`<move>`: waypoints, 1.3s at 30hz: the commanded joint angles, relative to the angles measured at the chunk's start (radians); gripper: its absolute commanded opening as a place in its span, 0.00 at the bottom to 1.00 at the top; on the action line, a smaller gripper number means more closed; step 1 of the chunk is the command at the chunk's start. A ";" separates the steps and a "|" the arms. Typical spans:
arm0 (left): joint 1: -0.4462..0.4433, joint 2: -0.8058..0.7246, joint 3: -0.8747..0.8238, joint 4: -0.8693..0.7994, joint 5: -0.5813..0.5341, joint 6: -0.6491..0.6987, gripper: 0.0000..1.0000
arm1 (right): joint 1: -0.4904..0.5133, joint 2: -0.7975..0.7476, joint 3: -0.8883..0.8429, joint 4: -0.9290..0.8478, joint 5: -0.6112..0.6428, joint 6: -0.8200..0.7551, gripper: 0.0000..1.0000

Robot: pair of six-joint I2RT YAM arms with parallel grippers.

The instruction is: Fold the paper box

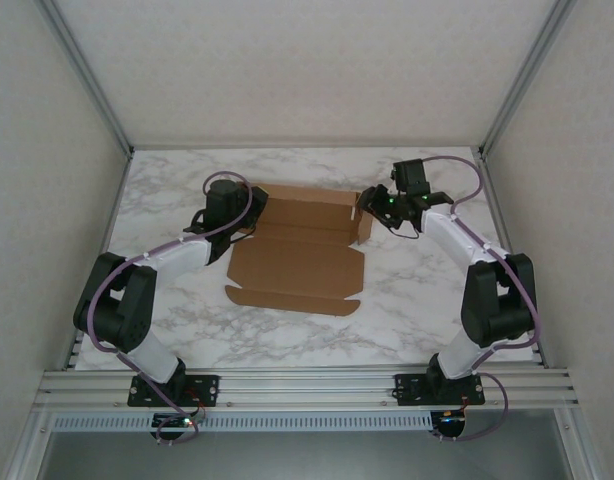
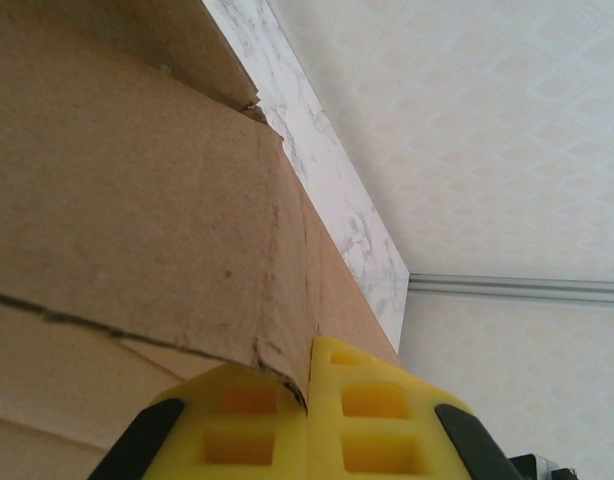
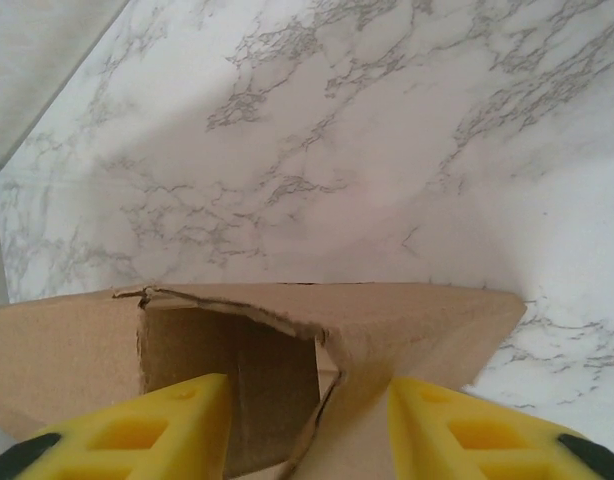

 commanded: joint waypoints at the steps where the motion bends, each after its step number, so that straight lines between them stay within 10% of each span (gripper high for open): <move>1: 0.003 -0.015 -0.006 -0.070 0.006 0.025 0.00 | -0.036 -0.108 0.003 -0.063 0.003 -0.138 0.47; 19: 0.007 -0.014 0.052 -0.159 -0.001 0.132 0.00 | -0.153 -0.177 -0.182 0.122 0.148 -1.024 0.49; 39: 0.007 0.038 0.100 -0.186 0.066 0.170 0.00 | -0.030 -0.083 -0.284 0.306 -0.008 -1.293 0.52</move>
